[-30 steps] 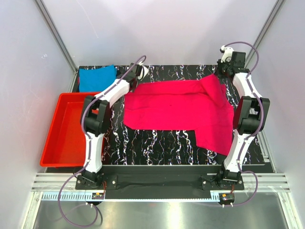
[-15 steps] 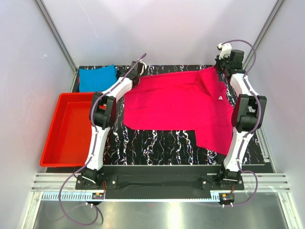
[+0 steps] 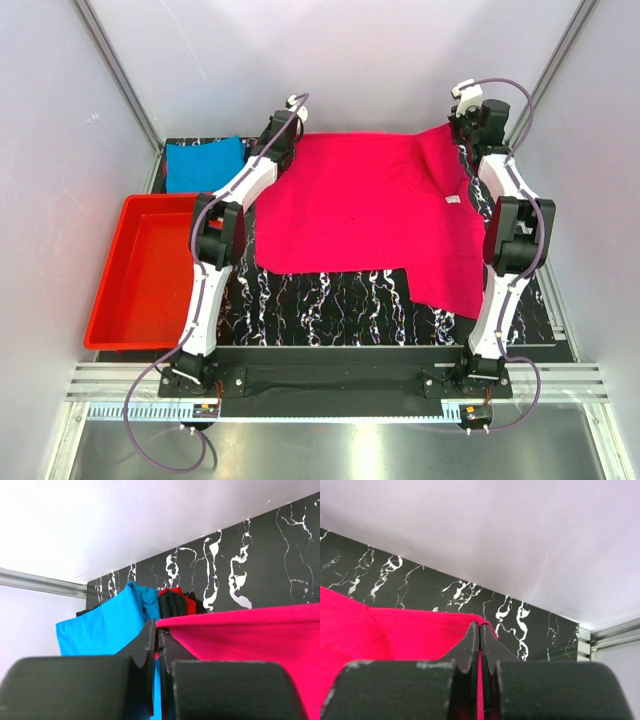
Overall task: Fold and stack the t-shirts
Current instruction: Fold the tshirt
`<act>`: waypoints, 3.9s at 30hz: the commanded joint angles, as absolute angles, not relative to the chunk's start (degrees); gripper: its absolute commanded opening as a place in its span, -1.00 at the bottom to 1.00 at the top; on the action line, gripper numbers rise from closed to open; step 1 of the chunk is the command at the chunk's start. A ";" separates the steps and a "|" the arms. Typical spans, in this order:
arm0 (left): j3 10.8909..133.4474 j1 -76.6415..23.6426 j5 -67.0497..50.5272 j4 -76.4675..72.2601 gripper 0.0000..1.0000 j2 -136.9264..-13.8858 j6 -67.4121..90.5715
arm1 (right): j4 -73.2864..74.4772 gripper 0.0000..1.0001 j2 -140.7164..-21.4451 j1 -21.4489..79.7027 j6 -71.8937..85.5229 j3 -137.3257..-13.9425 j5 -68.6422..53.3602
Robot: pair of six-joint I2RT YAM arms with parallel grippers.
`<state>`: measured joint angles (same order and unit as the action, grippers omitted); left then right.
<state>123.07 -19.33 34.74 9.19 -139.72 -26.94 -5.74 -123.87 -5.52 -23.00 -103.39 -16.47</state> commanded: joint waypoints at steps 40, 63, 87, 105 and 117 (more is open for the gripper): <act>102.92 -19.42 19.25 23.82 -1.00 -126.48 -29.79 | -3.60 -1.00 -112.76 -5.71 -30.15 -84.82 -16.52; 97.91 -21.18 24.69 23.03 -1.00 -124.54 -30.23 | -2.81 -1.00 -106.52 -5.62 -28.30 -75.85 -16.70; 96.68 -21.27 31.54 22.68 -0.36 -126.04 -31.91 | 10.00 -0.50 -107.76 -2.73 -26.10 -75.85 -22.14; 106.08 -20.39 16.99 31.81 0.02 -121.64 -6.80 | 20.30 0.04 -99.23 -4.12 1.38 -79.02 -8.81; 108.46 -18.55 6.16 35.42 0.06 -129.55 4.83 | 23.31 -0.05 -108.27 -15.38 18.54 -74.45 -7.99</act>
<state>105.65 -20.14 9.50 33.41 -127.79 0.56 23.83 -106.87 -15.18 14.20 -76.18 -8.47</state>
